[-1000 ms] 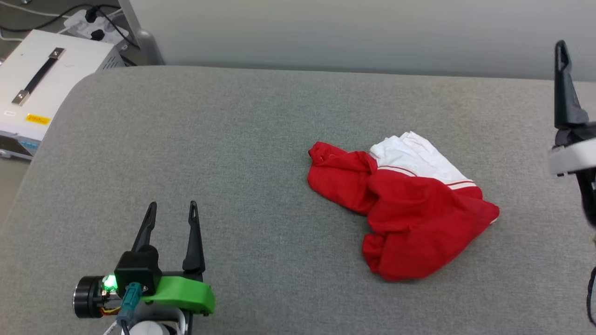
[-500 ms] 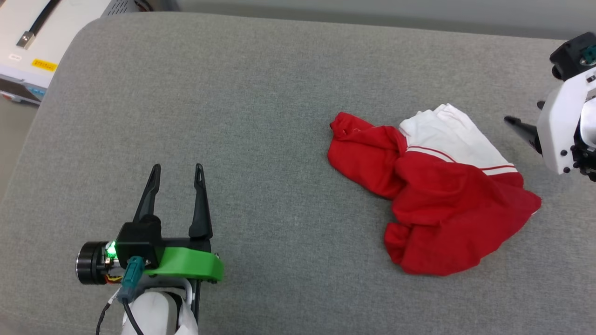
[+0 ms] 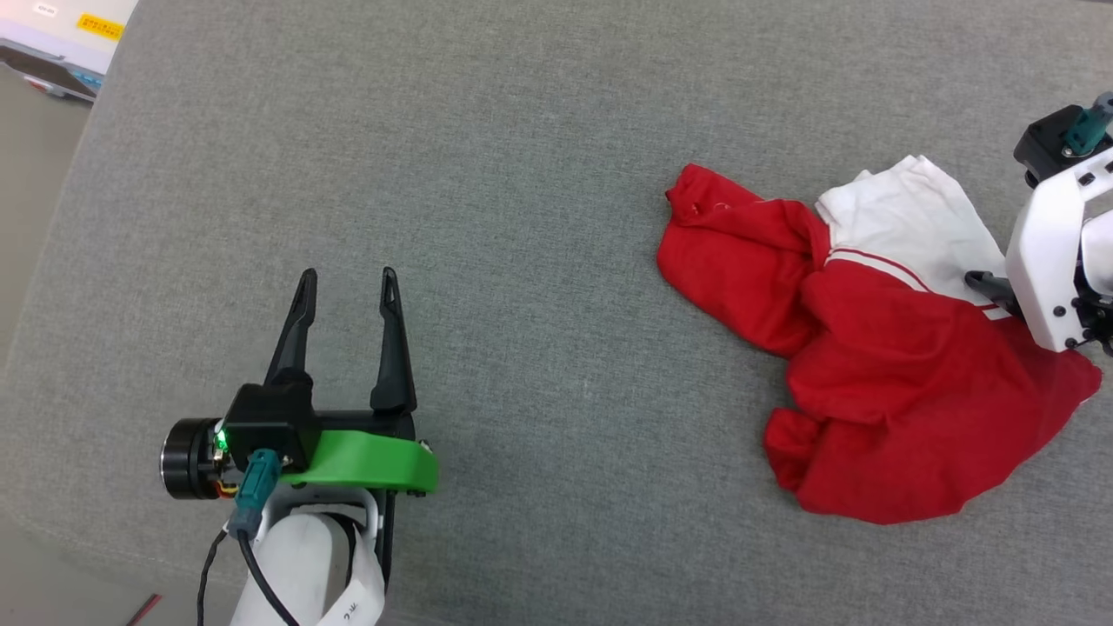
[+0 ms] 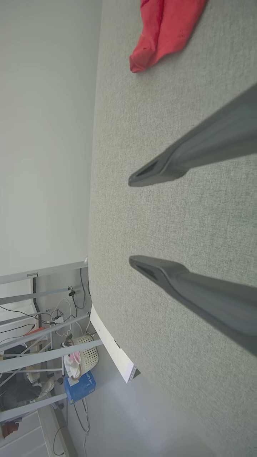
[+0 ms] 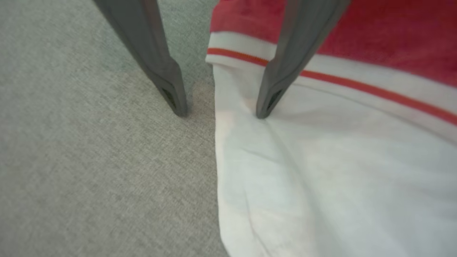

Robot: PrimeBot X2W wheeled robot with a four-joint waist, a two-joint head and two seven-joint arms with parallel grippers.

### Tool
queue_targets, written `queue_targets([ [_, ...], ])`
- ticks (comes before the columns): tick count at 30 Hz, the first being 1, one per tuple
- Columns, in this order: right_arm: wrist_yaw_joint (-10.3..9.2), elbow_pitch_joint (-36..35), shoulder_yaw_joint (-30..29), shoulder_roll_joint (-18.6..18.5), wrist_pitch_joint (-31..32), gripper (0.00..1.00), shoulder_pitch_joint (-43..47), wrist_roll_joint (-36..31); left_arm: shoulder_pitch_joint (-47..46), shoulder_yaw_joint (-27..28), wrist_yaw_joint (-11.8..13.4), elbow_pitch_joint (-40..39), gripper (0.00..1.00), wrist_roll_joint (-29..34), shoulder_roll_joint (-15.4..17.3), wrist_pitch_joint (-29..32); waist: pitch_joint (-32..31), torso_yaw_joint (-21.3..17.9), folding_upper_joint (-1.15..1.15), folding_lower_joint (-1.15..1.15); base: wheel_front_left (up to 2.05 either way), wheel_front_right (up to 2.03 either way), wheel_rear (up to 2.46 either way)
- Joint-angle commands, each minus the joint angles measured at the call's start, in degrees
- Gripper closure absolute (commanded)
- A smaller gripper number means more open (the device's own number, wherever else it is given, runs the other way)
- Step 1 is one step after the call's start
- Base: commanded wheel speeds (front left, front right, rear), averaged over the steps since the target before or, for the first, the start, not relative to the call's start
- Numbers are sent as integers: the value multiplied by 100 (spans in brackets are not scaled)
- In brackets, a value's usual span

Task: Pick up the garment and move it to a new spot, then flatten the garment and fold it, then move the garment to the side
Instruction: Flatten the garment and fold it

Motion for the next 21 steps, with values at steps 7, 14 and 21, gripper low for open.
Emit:
queue_targets([
  [7, 37, 83, 564, 113, -352, 100, 171, 278, -36, 68, 59, 54, 0, -32, -24, -34, -114, 18, 0, -1, 0, 0, 0],
  [14, 37, -19, 591, 151, -1278, 100, -462, 272, 59, 112, 52, 105, 0, -3, -24, -34, -429, -2, 0, -1, 0, 0, 0],
  [21, 37, -178, 416, 201, -2309, 100, -1087, 318, 286, 198, 66, 135, 0, 15, -24, -34, -758, -65, 0, -1, 0, 0, 0],
])
